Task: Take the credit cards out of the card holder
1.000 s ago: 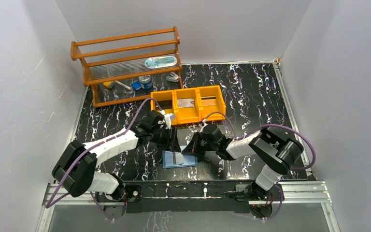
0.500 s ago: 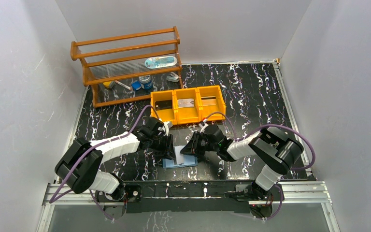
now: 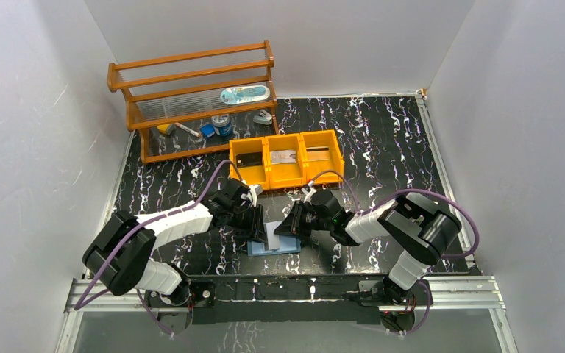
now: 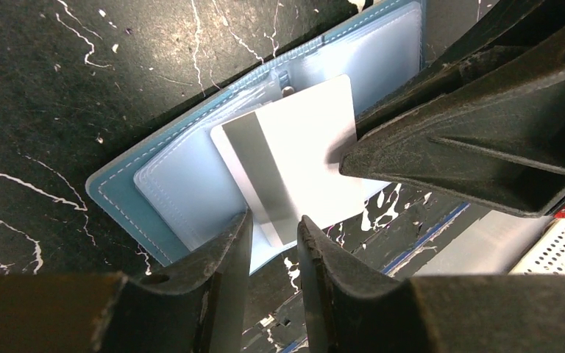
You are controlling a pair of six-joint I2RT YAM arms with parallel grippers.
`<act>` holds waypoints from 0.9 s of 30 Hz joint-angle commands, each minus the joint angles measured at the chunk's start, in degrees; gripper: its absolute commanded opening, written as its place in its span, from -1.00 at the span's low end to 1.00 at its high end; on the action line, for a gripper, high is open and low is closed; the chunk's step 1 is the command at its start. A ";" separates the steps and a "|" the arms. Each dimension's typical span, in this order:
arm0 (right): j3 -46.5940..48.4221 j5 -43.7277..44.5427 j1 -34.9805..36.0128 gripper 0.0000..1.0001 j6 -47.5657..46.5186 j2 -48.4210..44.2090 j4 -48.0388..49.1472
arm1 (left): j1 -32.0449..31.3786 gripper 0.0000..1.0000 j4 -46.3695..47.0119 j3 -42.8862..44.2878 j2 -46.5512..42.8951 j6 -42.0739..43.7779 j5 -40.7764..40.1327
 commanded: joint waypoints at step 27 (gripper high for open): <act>2.25 5.30 2.69 -0.51 -0.33 -1.71 -2.86 | -0.19 -0.44 -3.84 -0.37 -2.71 1.35 -4.48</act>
